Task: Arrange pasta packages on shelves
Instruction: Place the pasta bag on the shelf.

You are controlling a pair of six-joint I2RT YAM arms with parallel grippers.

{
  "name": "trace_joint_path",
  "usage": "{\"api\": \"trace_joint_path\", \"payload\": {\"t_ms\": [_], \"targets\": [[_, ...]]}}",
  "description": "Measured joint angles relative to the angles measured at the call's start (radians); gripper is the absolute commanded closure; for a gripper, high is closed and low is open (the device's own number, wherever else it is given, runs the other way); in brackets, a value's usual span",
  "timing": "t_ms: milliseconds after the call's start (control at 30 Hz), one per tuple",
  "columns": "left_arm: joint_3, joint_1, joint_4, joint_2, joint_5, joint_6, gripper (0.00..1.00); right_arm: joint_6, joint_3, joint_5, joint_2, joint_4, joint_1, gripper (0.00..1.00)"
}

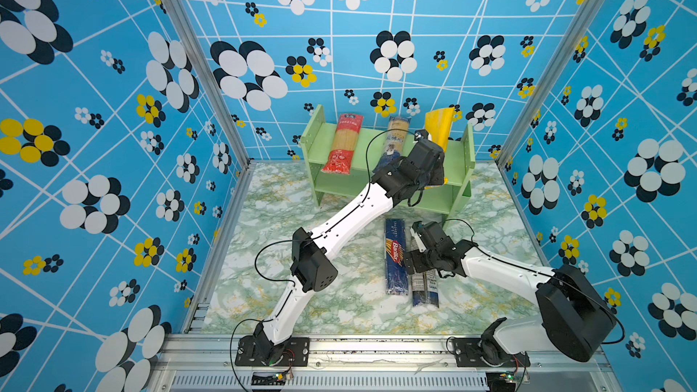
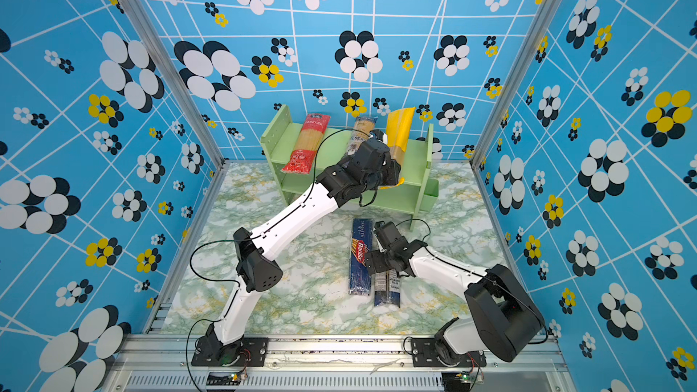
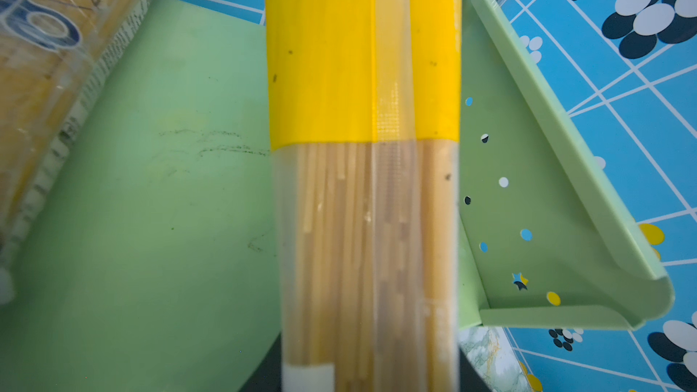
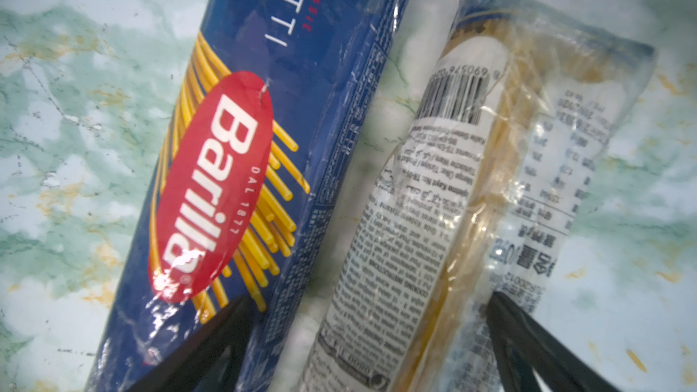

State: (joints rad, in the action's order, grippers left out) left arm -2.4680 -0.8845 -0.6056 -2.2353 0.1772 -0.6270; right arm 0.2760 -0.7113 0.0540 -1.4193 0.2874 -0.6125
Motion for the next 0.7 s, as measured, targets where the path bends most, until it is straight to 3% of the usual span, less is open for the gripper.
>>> {"api": "trace_joint_path", "payload": {"t_ms": [67,267,700], "targets": [[0.0,0.0,0.0,0.0,0.001,0.0,0.72,0.0,0.0,0.0,0.0,0.0,0.0,0.01],[0.0,0.0,0.0,0.0,0.004,0.0,0.62,0.0,0.0,0.0,0.0,0.0,0.0,0.01],[0.0,0.0,0.006,-0.002,0.007,0.0,0.58,0.0,0.0,0.0,0.0,0.0,0.0,0.01]]}}
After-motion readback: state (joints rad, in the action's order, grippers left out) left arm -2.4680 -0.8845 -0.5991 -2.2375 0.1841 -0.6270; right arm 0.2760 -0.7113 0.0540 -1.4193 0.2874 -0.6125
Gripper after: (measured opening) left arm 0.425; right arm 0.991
